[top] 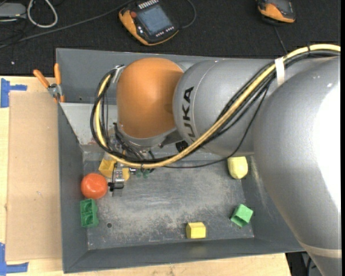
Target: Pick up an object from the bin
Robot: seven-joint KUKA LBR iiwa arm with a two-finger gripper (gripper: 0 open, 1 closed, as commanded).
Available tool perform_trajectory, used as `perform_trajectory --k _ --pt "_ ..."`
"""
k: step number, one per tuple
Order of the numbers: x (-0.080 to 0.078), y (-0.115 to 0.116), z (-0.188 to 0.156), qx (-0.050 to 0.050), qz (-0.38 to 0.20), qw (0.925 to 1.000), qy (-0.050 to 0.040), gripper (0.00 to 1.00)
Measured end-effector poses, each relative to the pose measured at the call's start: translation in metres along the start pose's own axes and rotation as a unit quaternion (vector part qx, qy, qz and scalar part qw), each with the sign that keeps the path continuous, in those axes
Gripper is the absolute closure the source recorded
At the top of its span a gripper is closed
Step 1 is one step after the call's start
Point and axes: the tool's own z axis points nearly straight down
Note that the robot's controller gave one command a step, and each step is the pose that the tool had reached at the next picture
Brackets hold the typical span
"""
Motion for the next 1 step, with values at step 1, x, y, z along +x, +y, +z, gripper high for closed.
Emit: perform_trajectory --k 1 --pt "-0.0022 -0.0011 -0.0044 -0.001 0.002 1.0 -0.0035 0.0"
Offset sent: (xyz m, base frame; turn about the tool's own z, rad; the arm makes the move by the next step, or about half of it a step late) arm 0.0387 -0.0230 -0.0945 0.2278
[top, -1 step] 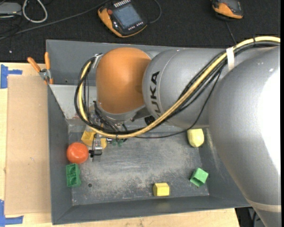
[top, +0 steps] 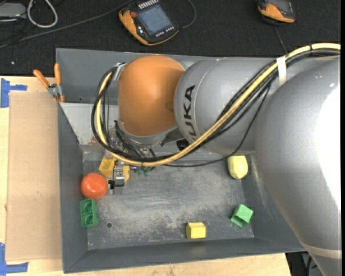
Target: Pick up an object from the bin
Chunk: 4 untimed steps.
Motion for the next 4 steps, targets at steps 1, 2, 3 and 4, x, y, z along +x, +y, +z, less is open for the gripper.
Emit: perform_trajectory --k 1,2,3,4 --pt "-0.028 -0.015 0.074 -0.001 0.084 0.9964 -0.0006 0.0" --pt "-0.035 -0.03 0.093 -0.004 0.003 1.0 -0.0088 0.0" --pt "-0.036 -0.042 0.095 -0.005 0.024 0.9997 -0.0051 0.0" --pt "-0.037 -0.034 0.093 -0.006 0.013 0.9999 -0.0084 0.0"
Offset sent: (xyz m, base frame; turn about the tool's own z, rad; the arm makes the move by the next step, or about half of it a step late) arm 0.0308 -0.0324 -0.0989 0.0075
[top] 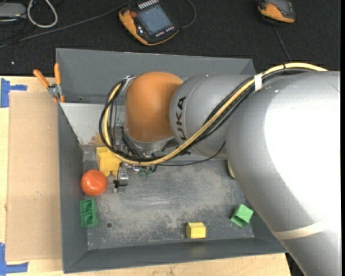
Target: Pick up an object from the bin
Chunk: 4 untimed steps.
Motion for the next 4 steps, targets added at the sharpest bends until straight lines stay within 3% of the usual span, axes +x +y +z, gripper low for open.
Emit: perform_trajectory --k 1,3,4 --pt "0.004 0.033 0.005 0.0 -0.072 0.9974 0.0002 1.0" --pt "0.005 0.033 0.002 0.0 -0.071 0.9975 0.0012 1.0" --pt "0.007 0.033 -0.023 0.001 -0.07 0.9975 0.0046 1.0"
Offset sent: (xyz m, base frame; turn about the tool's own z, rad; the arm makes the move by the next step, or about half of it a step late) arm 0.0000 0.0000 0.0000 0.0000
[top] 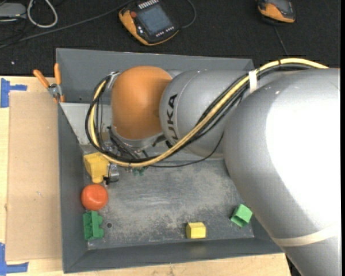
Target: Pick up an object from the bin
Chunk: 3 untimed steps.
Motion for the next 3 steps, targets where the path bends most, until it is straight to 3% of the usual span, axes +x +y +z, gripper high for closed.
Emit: perform_trajectory --k 3 --pt "-0.002 0.001 -0.071 -0.001 0.001 1.0 -0.0024 1.0"
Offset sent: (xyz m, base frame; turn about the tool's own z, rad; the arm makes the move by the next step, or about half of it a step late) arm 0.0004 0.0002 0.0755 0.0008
